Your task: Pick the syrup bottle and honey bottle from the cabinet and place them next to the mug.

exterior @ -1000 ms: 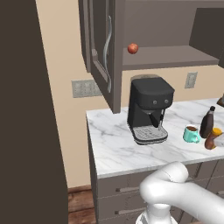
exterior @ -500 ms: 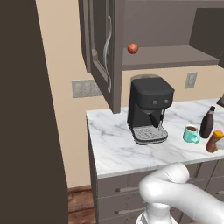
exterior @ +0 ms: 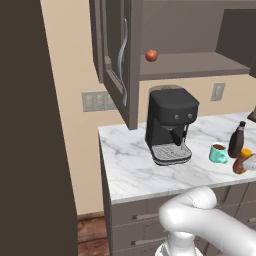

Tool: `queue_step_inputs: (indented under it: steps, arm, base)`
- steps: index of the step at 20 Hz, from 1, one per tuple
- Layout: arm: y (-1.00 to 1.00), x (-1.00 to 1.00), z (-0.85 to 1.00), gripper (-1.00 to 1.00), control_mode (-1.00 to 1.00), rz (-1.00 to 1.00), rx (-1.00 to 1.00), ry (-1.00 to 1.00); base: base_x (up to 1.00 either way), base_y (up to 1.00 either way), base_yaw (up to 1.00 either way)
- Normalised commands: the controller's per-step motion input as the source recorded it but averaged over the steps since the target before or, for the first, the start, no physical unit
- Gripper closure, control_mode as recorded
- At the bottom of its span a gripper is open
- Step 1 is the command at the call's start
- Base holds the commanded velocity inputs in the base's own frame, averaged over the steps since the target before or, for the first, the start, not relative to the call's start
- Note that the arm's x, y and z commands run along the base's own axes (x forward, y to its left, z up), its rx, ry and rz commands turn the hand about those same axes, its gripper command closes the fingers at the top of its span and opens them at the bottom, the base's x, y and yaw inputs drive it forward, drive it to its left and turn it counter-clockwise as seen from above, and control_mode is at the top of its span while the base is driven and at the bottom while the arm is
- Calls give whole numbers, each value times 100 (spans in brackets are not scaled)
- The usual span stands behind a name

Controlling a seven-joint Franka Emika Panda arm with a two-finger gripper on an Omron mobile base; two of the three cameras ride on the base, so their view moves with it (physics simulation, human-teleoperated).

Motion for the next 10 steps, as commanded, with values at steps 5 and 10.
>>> queue_step_inputs:
  steps: [5,10]
  arm:
    - [4,28,-34,100,-100,0,-1,0]
    - [4,27,-40,100,-100,0,0,0]
  base:
    - [0,0,0]
    - [0,0,0]
